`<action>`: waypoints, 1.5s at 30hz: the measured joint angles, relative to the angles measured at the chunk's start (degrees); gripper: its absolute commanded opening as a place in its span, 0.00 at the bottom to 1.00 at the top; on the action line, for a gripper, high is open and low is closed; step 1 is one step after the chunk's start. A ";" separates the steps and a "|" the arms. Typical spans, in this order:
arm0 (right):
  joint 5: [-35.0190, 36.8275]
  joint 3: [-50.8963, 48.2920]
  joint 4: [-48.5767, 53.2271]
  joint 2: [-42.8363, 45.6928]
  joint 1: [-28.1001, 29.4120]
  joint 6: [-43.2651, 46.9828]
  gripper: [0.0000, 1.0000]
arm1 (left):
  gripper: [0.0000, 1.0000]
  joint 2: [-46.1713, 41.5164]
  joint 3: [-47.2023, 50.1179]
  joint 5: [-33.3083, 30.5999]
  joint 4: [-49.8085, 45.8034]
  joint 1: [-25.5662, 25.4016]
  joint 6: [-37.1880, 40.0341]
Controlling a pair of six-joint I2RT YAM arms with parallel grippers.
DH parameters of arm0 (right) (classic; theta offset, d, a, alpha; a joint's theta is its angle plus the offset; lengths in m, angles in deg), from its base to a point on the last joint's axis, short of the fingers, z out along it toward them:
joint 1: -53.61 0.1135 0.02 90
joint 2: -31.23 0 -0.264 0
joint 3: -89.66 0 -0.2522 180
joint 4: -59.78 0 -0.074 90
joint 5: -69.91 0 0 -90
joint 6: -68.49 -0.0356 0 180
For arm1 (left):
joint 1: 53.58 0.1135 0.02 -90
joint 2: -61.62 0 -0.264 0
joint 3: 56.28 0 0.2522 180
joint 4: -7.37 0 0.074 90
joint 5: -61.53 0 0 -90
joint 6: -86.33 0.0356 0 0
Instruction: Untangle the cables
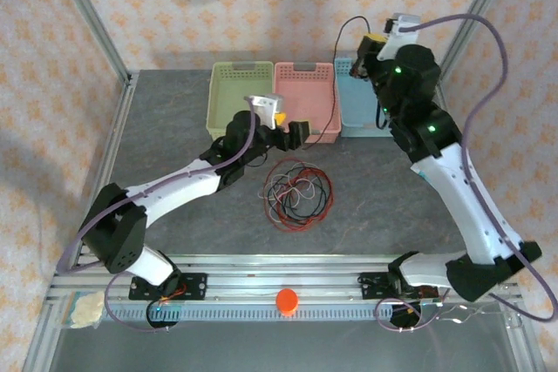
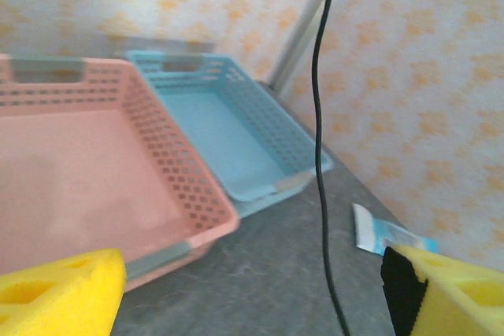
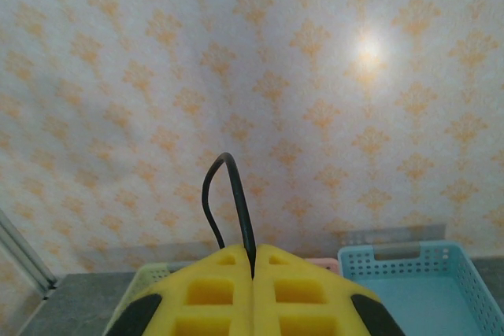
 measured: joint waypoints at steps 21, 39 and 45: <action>4.76 21.90 -2.16 -30.73 -2.21 2.12 0.00 | 0.86 4.33 -4.96 2.54 -5.27 12.04 -2.23; 9.33 21.92 -1.36 -39.45 -2.73 5.31 0.00 | 0.89 6.60 -4.63 3.74 -6.82 11.78 -2.27; 7.67 21.92 -0.74 -45.20 -2.73 4.20 0.00 | 0.89 6.60 -1.57 3.63 -6.91 11.78 -2.32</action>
